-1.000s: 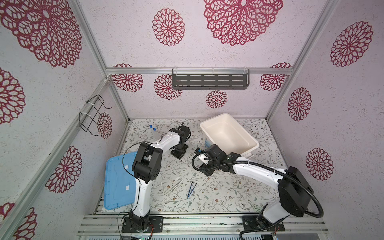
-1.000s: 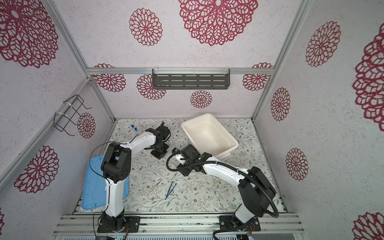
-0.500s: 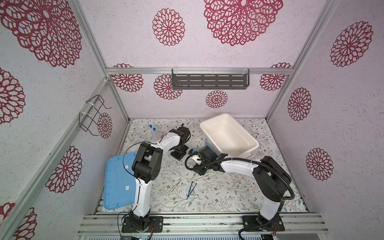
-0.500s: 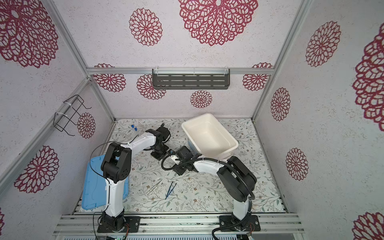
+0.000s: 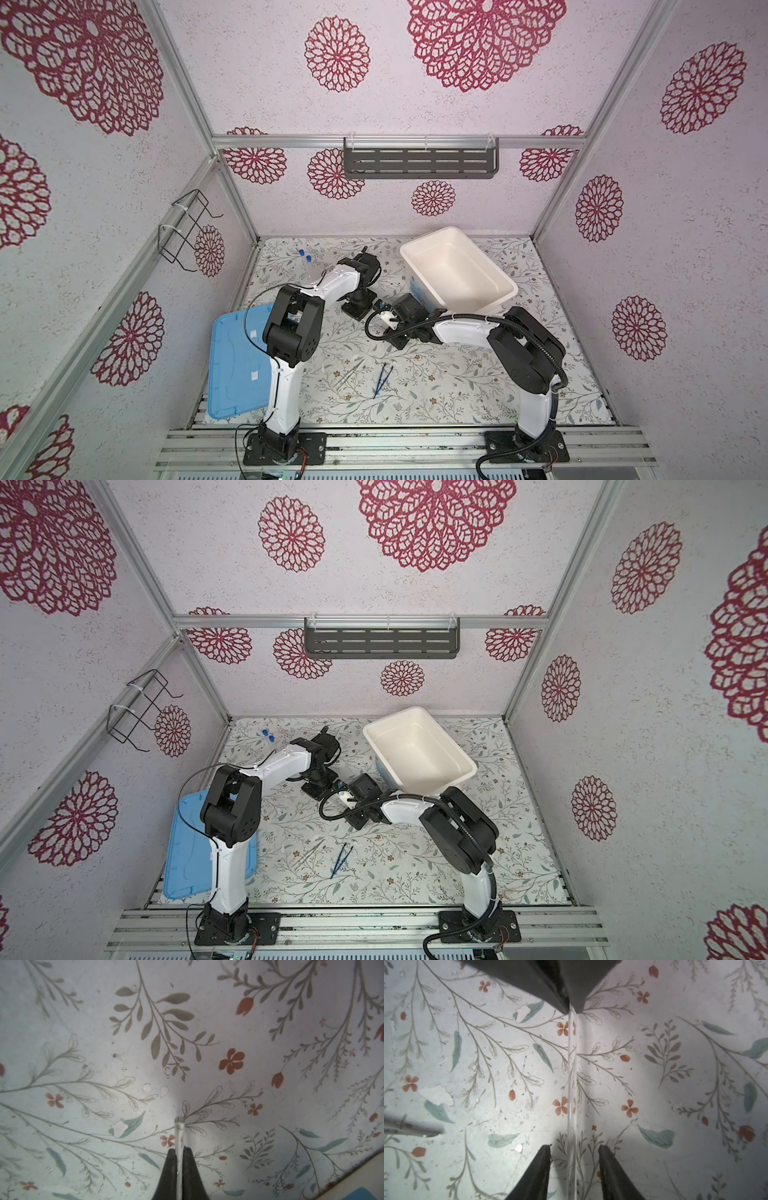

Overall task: Organize the chemistry lab equipment
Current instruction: 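Grasp the glass rod with the right gripper below the left gripper's hold, then open the left gripper to release the glass rod to the right gripper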

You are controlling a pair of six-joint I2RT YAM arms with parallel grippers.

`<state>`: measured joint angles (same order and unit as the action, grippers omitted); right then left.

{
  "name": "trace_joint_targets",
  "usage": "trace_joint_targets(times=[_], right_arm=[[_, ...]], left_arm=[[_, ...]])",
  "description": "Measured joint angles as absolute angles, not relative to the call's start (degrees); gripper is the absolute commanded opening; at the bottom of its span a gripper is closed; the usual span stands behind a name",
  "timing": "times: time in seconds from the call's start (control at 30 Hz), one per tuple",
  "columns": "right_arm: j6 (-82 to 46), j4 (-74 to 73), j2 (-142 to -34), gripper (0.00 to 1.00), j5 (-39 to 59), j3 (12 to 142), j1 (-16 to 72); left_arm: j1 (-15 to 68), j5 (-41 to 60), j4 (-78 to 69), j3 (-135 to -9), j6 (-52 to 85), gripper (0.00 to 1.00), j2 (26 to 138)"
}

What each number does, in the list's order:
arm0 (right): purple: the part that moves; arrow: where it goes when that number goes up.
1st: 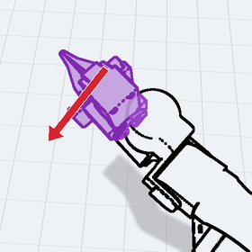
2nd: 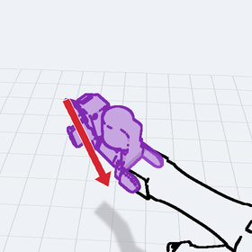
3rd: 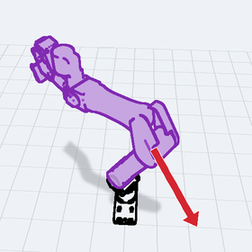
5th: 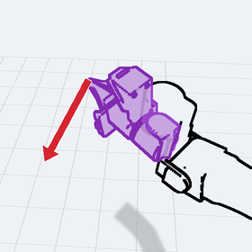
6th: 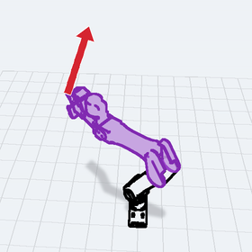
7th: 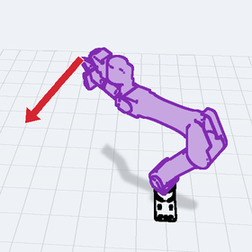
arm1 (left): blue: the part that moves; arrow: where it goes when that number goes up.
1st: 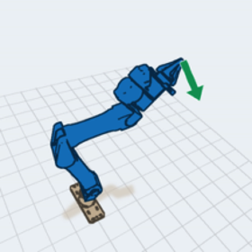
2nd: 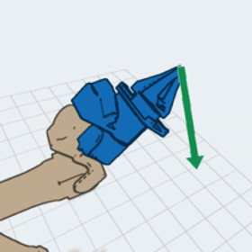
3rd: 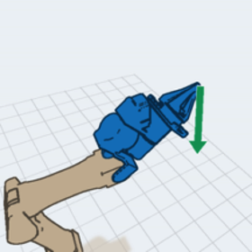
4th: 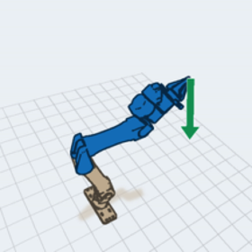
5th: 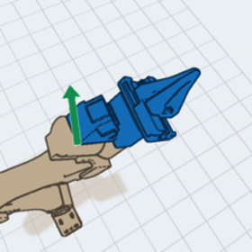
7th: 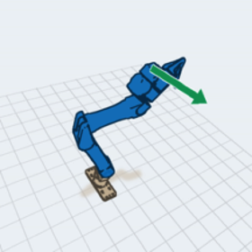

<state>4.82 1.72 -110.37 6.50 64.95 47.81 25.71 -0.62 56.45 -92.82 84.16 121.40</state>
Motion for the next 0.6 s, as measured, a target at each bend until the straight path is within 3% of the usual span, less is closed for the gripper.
trace_joint_targets(times=[0.6], right_arm=[[6.0, 1.6, -110.8, 0.15, 5.8, 65.0, 47.9]], left_arm=[[25.7, 0.3, 55.2, -91.1, 84.3, 0.06, 119.5]])
